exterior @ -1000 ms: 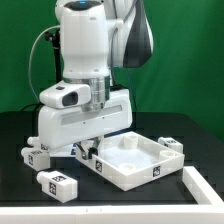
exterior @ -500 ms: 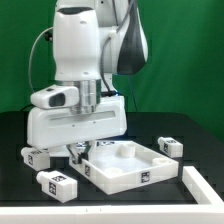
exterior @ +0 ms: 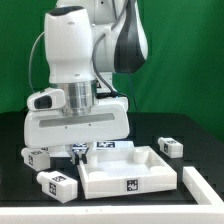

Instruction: Assemble one leg

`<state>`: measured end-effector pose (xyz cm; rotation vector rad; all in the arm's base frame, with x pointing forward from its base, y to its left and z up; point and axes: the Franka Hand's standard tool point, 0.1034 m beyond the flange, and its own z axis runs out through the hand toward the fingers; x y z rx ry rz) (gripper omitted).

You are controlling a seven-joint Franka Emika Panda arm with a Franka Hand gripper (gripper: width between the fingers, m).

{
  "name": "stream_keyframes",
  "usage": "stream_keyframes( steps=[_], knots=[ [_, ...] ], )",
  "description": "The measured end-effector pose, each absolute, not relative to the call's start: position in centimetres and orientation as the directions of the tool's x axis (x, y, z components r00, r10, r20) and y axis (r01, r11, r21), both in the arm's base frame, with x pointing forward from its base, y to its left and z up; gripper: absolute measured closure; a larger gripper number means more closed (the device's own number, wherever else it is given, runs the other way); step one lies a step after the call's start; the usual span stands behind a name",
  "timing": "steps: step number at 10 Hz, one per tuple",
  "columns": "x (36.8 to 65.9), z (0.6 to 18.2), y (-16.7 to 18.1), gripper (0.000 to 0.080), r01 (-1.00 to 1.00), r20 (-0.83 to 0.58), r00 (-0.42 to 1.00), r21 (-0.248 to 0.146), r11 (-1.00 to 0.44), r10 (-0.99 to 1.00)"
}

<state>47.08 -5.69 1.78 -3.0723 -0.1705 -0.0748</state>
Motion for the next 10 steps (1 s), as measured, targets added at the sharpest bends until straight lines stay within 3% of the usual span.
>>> stream_keyframes(
  steps=[4,8,10],
  knots=[
    [47.2,1.8,-5.5,0.0747,0.085,0.048,0.995,-0.064,-0.994,0.082],
    [51.8,1.9,-2.3,0.0747,0.014,0.065,0.998,-0.081,-0.997,0.009],
    [53.0,1.9,-2.0,0.0747,-0.132,0.065,0.988,-0.091,-0.987,-0.138]
  ],
)
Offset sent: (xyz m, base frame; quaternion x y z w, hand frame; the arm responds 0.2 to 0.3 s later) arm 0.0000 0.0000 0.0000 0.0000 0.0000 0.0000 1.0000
